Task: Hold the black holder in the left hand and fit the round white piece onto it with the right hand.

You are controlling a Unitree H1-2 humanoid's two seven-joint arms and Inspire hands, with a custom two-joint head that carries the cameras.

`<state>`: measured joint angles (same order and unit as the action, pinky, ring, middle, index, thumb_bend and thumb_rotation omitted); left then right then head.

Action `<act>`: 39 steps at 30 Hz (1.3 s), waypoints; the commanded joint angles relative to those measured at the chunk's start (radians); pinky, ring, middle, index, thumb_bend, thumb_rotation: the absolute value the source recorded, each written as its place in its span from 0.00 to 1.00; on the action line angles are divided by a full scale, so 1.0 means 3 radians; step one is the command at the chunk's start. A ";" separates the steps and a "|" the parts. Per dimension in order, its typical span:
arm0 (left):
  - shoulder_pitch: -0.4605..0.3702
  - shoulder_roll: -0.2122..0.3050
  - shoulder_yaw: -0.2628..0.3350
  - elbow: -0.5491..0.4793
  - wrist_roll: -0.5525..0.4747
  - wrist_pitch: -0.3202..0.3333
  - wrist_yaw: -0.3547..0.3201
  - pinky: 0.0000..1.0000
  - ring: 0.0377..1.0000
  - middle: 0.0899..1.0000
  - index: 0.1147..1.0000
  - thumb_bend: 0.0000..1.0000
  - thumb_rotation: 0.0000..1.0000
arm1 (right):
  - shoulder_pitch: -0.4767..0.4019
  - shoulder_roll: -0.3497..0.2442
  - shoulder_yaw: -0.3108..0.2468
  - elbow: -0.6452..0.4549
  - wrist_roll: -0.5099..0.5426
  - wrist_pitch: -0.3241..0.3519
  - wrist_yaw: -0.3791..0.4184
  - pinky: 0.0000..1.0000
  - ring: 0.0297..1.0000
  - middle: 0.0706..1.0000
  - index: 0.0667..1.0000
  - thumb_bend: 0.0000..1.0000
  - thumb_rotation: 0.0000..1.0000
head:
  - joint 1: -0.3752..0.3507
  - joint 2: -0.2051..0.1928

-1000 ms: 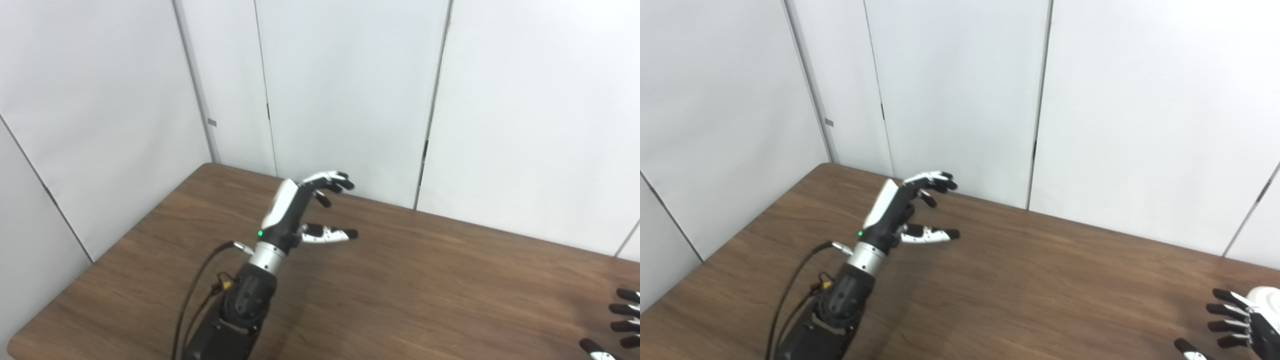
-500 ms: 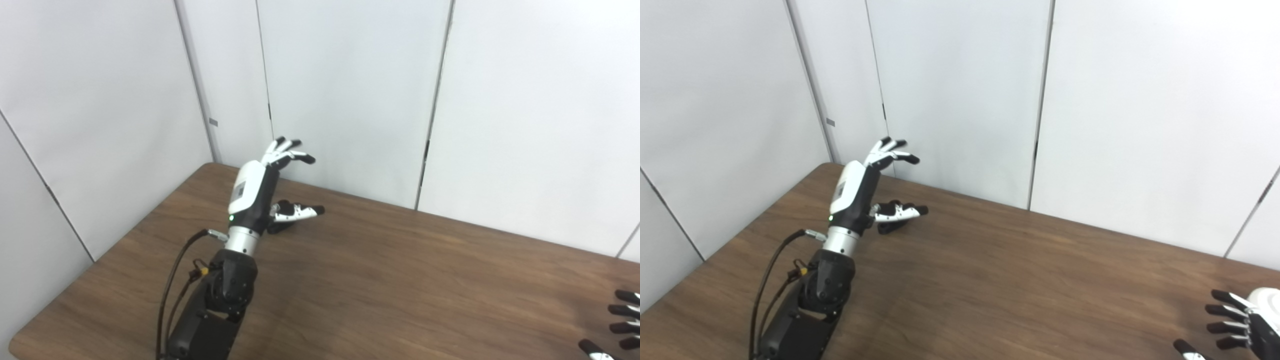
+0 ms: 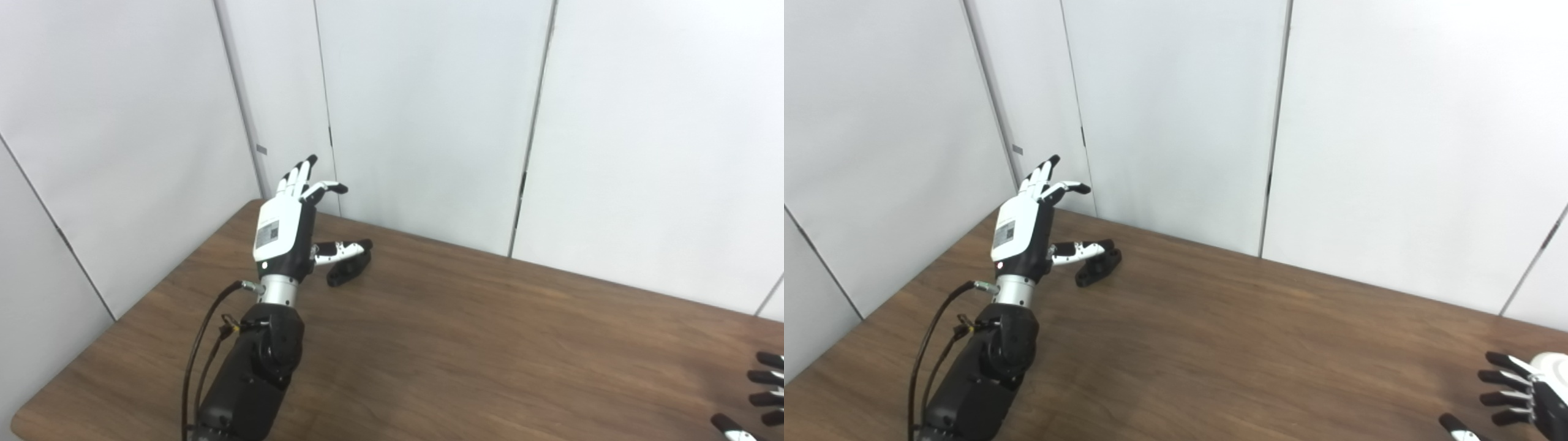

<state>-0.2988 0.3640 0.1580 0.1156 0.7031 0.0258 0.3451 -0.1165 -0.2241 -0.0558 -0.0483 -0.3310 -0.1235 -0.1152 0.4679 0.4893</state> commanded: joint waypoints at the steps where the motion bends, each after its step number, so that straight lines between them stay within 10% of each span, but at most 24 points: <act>1: -0.0159 0.0089 0.0007 0.0036 -0.0003 0.0027 0.0096 1.00 1.00 1.00 0.65 0.97 0.23 | -0.0057 -0.0045 -0.0041 -0.0134 0.0003 -0.0005 -0.0013 0.45 0.55 0.63 0.71 0.54 0.07 | -0.0002 0.0006; 39: -0.0526 0.0317 -0.0578 0.1270 0.0075 0.0608 0.0427 0.89 1.00 1.00 0.68 1.00 0.37 | -0.0037 -0.0039 -0.0091 -0.0268 -0.0047 0.0103 0.0040 0.45 0.56 0.64 0.71 0.54 0.09 | -0.0027 0.0097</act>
<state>-0.4001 0.4222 -0.0153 0.5000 0.7109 0.2237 0.4303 -0.1098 -0.2262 -0.0733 -0.0935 -0.3421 -0.0844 -0.0909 0.4602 0.5169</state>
